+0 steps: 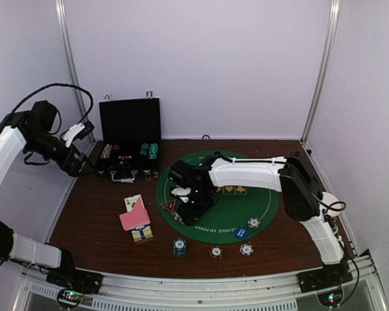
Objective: Distribute texas hold em gaming equipment
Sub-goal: Place the poker chips pile in the dealer area, then pick up the poker chip from the pile of poker chips.
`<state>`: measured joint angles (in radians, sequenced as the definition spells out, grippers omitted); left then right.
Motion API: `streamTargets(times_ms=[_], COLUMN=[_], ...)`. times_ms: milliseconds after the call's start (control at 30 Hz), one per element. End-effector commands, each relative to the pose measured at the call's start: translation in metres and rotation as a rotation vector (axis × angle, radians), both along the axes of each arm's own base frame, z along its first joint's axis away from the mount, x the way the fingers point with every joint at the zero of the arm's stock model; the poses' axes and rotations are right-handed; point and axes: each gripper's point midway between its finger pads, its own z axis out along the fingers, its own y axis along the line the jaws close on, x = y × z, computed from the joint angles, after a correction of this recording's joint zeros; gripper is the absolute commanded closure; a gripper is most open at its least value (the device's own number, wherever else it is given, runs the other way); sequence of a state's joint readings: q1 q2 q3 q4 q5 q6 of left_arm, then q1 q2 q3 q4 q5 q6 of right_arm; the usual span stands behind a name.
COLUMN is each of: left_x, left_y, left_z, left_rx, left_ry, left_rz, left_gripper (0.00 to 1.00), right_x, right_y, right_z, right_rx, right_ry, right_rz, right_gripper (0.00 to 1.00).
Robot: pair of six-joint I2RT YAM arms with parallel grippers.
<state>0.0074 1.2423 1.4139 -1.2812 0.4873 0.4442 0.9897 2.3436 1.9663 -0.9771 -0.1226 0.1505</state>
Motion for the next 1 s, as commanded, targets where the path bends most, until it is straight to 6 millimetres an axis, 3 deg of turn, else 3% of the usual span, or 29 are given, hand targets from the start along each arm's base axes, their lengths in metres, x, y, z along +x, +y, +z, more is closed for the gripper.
streamTargets(times_ms=[0, 100, 233, 467, 733, 967], left_x=[-0.002, -0.003, -0.004, -0.005, -0.006, -0.004], left_y=[0.0, 0.001, 0.0, -0.001, -0.002, -0.001], left_z=[0.008, 0.008, 0.008, 0.009, 0.01, 0.01], left_rx=[0.0, 0.002, 0.003, -0.008, -0.013, -0.006], left_ry=[-0.039, -0.043, -0.042, -0.041, -0.038, -0.038], left_rz=[-0.009, -0.01, -0.012, -0.014, -0.012, -0.013], left_gripper=[0.02, 0.02, 0.02, 0.02, 0.03, 0.02], right_x=[-0.003, -0.023, -0.063, -0.115, -0.136, -0.144], right_y=[-0.01, -0.017, -0.034, -0.059, -0.062, -0.058], right_z=[0.038, 0.051, 0.051, 0.033, 0.013, 0.003], right_rx=[0.047, 0.062, 0.044, 0.004, -0.038, -0.045], right_ry=[-0.036, -0.033, -0.001, 0.076, 0.116, 0.14], right_rz=[-0.007, 0.004, 0.033, 0.05, 0.088, 0.105], right_gripper=[0.28, 0.24, 0.22, 0.22, 0.24, 0.33])
